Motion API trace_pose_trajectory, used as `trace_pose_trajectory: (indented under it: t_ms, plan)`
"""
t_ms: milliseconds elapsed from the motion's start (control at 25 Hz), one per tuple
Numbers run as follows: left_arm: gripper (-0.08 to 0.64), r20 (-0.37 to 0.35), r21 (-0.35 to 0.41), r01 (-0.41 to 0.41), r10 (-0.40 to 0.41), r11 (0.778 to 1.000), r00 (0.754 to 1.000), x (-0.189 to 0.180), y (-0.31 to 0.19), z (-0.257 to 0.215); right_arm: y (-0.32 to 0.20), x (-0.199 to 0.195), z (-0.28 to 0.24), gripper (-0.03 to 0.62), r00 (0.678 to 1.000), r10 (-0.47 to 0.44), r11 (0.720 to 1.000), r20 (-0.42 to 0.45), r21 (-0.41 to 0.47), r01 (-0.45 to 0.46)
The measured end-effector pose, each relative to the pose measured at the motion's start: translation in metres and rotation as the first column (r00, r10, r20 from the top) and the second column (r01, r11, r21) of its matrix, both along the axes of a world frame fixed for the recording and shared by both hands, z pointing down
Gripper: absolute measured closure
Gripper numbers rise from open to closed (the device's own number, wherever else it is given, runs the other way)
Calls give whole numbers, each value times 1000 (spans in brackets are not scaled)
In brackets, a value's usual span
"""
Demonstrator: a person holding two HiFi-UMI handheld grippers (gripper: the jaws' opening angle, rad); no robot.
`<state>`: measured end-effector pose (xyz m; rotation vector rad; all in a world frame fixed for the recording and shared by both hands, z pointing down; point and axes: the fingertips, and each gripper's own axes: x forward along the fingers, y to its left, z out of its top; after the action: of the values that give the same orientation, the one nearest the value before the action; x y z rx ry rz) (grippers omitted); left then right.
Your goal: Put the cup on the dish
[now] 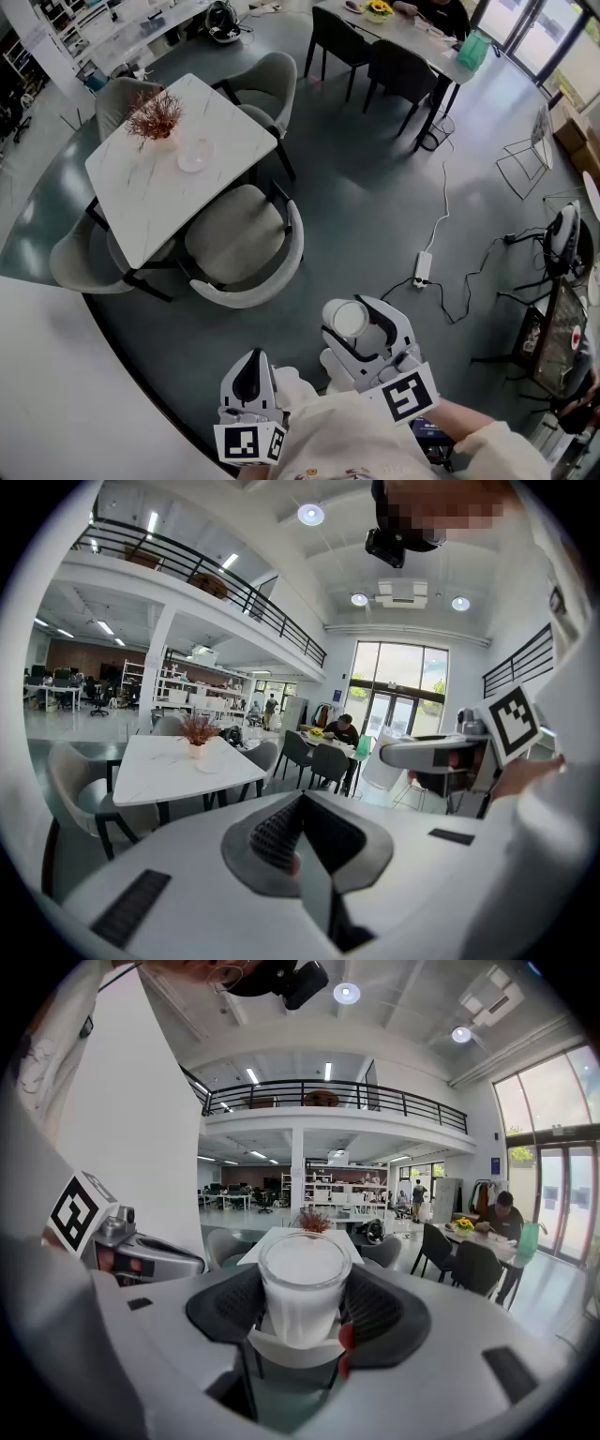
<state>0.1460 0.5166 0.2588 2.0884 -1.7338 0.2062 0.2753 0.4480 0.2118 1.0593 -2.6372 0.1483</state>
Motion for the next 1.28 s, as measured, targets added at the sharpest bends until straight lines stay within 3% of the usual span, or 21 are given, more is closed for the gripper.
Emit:
trace_pose_trajectory:
  t_ms: [280,520,880,1280]
  plan:
    - [557,-5,3,-36,36,999,999,73,-10,-8,-7,70,-8,327,995,42,999,87,-8,-42]
    - [557,7,27,-72,72,997,997,114,-5,-11,1,114,-10,327,985,86,996,153,-28,-82]
    - [557,16,79,-99,98,992,995,150,-7,-20,4,166,-3,327,984,133,991,118,-27,-131]
    - [557,4,-20,-93,93,995,996,169,-2,8,-6,216,9,327,974,203,979,98,-45,-200]
